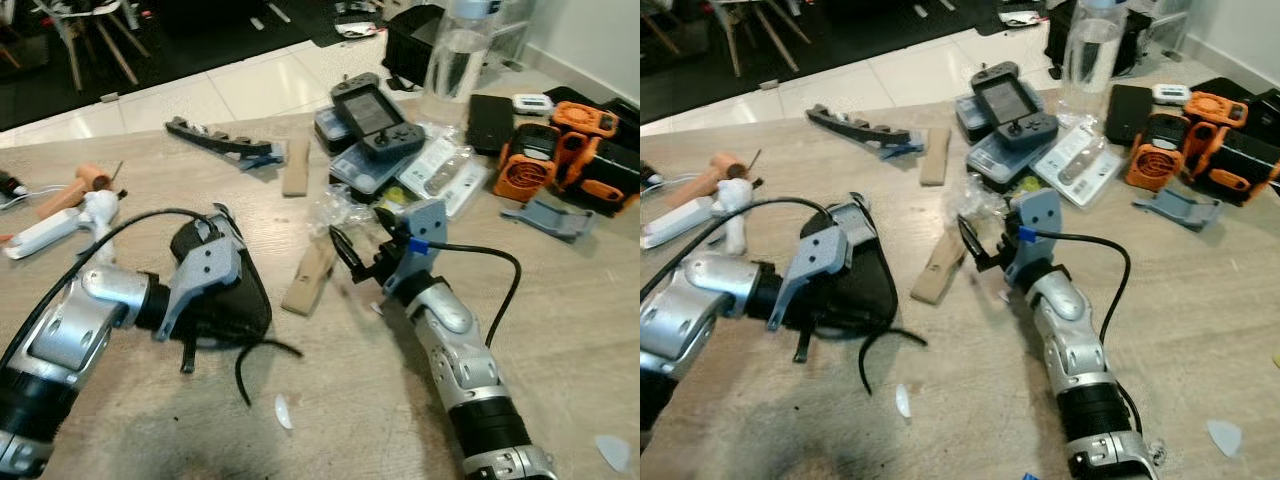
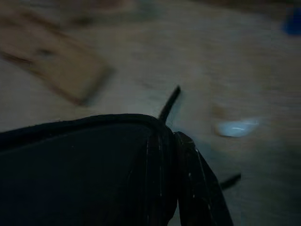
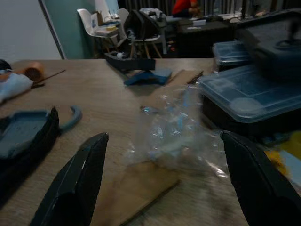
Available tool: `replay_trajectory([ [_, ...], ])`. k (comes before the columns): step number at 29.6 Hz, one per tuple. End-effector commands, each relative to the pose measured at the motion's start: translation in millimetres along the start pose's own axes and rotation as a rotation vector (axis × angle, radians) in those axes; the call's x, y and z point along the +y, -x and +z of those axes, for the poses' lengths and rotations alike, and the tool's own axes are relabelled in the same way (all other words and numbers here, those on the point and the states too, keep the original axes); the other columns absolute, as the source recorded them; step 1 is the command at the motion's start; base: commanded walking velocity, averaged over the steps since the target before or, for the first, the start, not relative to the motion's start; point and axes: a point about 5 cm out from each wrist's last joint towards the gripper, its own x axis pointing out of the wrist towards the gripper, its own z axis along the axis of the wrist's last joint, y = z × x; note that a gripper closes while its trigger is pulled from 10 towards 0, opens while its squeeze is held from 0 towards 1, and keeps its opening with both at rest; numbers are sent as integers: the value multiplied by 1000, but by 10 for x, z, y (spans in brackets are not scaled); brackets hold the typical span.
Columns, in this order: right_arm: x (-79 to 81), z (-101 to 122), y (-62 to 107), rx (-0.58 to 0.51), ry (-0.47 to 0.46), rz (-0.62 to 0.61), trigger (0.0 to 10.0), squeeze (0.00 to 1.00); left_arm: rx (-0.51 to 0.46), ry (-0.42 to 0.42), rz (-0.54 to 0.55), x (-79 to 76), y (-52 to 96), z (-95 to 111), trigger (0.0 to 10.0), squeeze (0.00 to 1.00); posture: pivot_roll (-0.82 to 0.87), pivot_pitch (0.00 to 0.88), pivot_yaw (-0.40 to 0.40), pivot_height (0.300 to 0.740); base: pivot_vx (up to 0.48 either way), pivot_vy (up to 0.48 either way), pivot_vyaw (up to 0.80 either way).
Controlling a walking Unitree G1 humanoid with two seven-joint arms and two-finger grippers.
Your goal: Picking trash to rubbish bin
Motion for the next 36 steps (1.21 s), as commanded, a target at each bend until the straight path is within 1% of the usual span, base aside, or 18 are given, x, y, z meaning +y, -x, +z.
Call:
replay_trajectory([
  [1, 29, -47, 10, 15, -19, 7, 10000, 0, 6, 53, -83, -141, 24, -15, 0, 0, 28, 240, 105, 740, 0, 0, 0],
  [4, 27, -43, 10, 12, -24, 8, 10000, 0, -35, 98, -162, -301, 61, 78, 0, 0, 28, 238, 104, 740, 0, 0, 0],
  [7, 24, -41, 6, 10, -29, 8, 10000, 0, -86, 111, -177, -348, 87, 172, 0, 0, 29, 234, 101, 740, 0, 0, 0],
  [11, 23, -37, -3, 8, -30, 9, 10000, 0, -149, 113, -159, -336, 104, 288, 0, 0, 28, 232, 99, 740, 0, 0, 0],
  [16, 27, -23, -22, 2, -30, 14, 10000, 0, -339, 95, -132, -281, 181, 650, 0, 0, 27, 227, 93, 740, 0, 0, 0],
  [17, 27, -23, -22, 2, -30, 14, 10000, 0, -339, 95, -132, -281, 181, 650, 0, 0, 27, 227, 93, 740, 0, 0, 0],
  [20, 31, -18, -32, 0, -28, 19, 10000, 0, -427, 61, -59, -200, 217, 792, 0, 0, 25, 225, 91, 740, 0, 0, 0],
  [22, 31, -18, -32, 0, -28, 19, 10000, 0, -427, 61, -59, -200, 217, 792, 0, 0, 25, 225, 91, 740, 0, 0, 0],
  [23, 31, -16, -33, -1, -27, 20, 10000, 0, -446, 58, -9, -164, 230, 820, 1882, 0, 23, 222, 91, 740, 0, 0, 0],
  [24, 31, -16, -33, -1, -27, 20, 10000, 0, -446, 58, -9, -164, 230, 820, 1882, 0, 23, 222, 91, 740, 0, 0, 0],
  [25, 30, -15, -34, -2, -26, 21, 10000, 0, -447, 55, 18, -144, 238, 816, 10000, 0, 21, 218, 90, 740, 0, 0, 0],
  [26, 30, -15, -34, -2, -26, 21, 10000, 0, -447, 55, 18, -144, 238, 816, 10000, 0, 21, 218, 90, 740, 0, 0, 0],
  [28, 29, -12, -35, -3, -23, 24, 10000, 0, -418, 59, 46, -137, 226, 769, 10000, 353, 19, 216, 90, 740, 0, 0, 0],
  [31, 28, -11, -36, -3, -23, 25, 10000, 0, -408, 58, 43, -143, 214, 754, 10000, 357, 19, 216, 90, 740, 0, 0, 0],
  [32, 29, -7, -40, -4, -22, 25, 10000, 0, -409, 66, 44, -148, 206, 760, 10000, 690, 19, 216, 90, 740, 0, 0, 0],
  [33, 28, -5, -43, -4, -21, 25, 10000, 0, -414, 71, 43, -151, 200, 767, 10000, 902, 16, 208, 90, 740, 0, 0, 0],
  [34, 29, -4, -46, -5, -21, 25, 10000, 0, -418, 75, 43, -151, 197, 775, 10000, 992, 16, 208, 90, 740, 0, 0, 0],
  [36, 29, -3, -47, -6, -21, 25, 10000, 0, -422, 76, 44, -150, 196, 780, 10000, 1000, 16, 208, 90, 740, 0, 0, 0],
])
